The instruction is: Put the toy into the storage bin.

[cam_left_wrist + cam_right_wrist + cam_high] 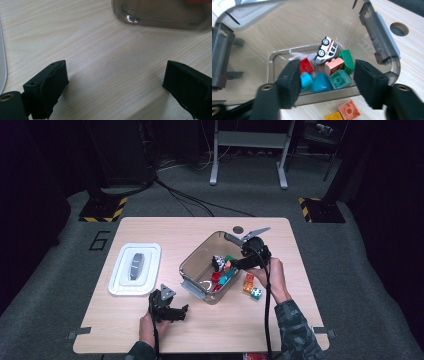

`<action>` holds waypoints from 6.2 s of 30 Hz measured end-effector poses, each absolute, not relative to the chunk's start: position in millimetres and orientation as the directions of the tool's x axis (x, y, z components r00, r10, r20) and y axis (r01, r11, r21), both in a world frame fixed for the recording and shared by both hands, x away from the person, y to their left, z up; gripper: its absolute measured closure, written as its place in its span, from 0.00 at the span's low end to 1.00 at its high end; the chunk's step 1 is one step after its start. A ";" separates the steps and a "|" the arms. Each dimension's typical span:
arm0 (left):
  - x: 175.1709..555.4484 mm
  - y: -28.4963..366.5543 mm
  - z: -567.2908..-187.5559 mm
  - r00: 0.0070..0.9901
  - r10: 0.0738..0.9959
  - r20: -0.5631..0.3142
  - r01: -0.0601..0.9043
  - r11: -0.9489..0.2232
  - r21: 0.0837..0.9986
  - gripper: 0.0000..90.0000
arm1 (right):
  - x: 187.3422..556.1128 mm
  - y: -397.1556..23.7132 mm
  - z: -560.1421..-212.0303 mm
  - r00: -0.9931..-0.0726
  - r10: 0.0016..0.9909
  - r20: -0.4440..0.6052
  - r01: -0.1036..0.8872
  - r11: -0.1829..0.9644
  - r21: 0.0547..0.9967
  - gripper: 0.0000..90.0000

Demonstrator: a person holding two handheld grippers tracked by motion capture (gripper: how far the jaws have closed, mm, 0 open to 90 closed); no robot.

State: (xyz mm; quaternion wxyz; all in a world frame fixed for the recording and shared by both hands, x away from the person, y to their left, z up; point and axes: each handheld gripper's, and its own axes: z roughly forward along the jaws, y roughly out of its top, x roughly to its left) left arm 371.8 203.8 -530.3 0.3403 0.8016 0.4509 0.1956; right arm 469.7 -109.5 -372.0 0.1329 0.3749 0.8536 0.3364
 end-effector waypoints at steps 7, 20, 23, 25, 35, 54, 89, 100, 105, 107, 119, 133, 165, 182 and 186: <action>371.8 203.9 -530.3 0.517 0.856 0.007 0.590 -0.362 0.722 0.06 | 457.7 -124.6 -366.2 -0.677 0.735 0.039 0.533 0.453 0.715 0.18; 371.8 203.8 -530.3 0.517 0.856 0.007 0.590 -0.362 0.722 0.06 | 441.4 -164.7 -404.8 -0.651 0.754 0.085 0.593 0.435 0.678 0.00; 371.8 203.8 -530.3 0.517 0.856 0.007 0.590 -0.362 0.722 0.06 | 439.5 -171.1 -422.7 -0.648 0.757 0.083 0.608 0.448 0.656 0.00; 371.9 203.8 -530.3 0.517 0.856 0.007 0.589 -0.362 0.722 0.06 | 438.5 -174.1 -435.1 -0.641 0.764 0.082 0.622 0.453 0.639 0.01; 371.9 203.9 -530.3 0.517 0.856 0.007 0.590 -0.362 0.722 0.06 | 432.0 -179.0 -481.9 -0.619 0.784 0.053 0.644 0.468 0.605 0.39; 371.8 203.8 -530.3 0.517 0.856 0.007 0.590 -0.362 0.722 0.06 | 433.6 -176.7 -498.9 -0.632 0.774 0.042 0.647 0.497 0.578 0.60; 371.8 203.8 -530.3 0.517 0.856 0.007 0.590 -0.362 0.722 0.06 | 433.6 -187.8 -465.7 -0.609 0.789 0.081 0.642 0.430 0.635 0.65; 371.8 203.8 -530.3 0.517 0.856 0.007 0.590 -0.362 0.722 0.06 | 437.5 -187.9 -430.9 -0.622 0.780 0.068 0.608 0.426 0.670 0.65; 371.8 203.8 -530.3 0.517 0.856 0.007 0.590 -0.362 0.722 0.06 | 440.0 -185.3 -412.6 -0.636 0.770 0.047 0.584 0.440 0.682 0.65; 371.7 203.8 -530.2 0.517 0.856 0.006 0.591 -0.362 0.721 0.06 | 440.1 -183.6 -405.3 -0.634 0.772 0.047 0.583 0.437 0.685 0.65; 371.8 203.8 -530.3 0.517 0.856 0.007 0.590 -0.362 0.722 0.06 | 447.9 -170.6 -365.8 -0.662 0.750 0.015 0.534 0.458 0.711 0.65; 371.7 203.9 -530.2 0.517 0.856 0.005 0.592 -0.362 0.720 0.06 | 465.6 -131.2 -337.6 -0.711 0.704 -0.013 0.489 0.507 0.710 0.65; 371.8 203.9 -530.2 0.517 0.856 0.006 0.591 -0.363 0.720 0.06 | 474.4 -91.9 -379.8 -0.776 0.631 0.022 0.524 0.624 0.580 0.64; 371.7 203.9 -530.2 0.517 0.856 0.005 0.592 -0.362 0.720 0.06 | 455.9 -130.8 -365.1 -0.724 0.688 0.060 0.531 0.499 0.685 0.15; 371.7 203.9 -530.2 0.517 0.856 0.005 0.592 -0.362 0.721 0.06 | 451.9 -143.1 -372.3 -0.710 0.701 0.070 0.545 0.483 0.685 0.09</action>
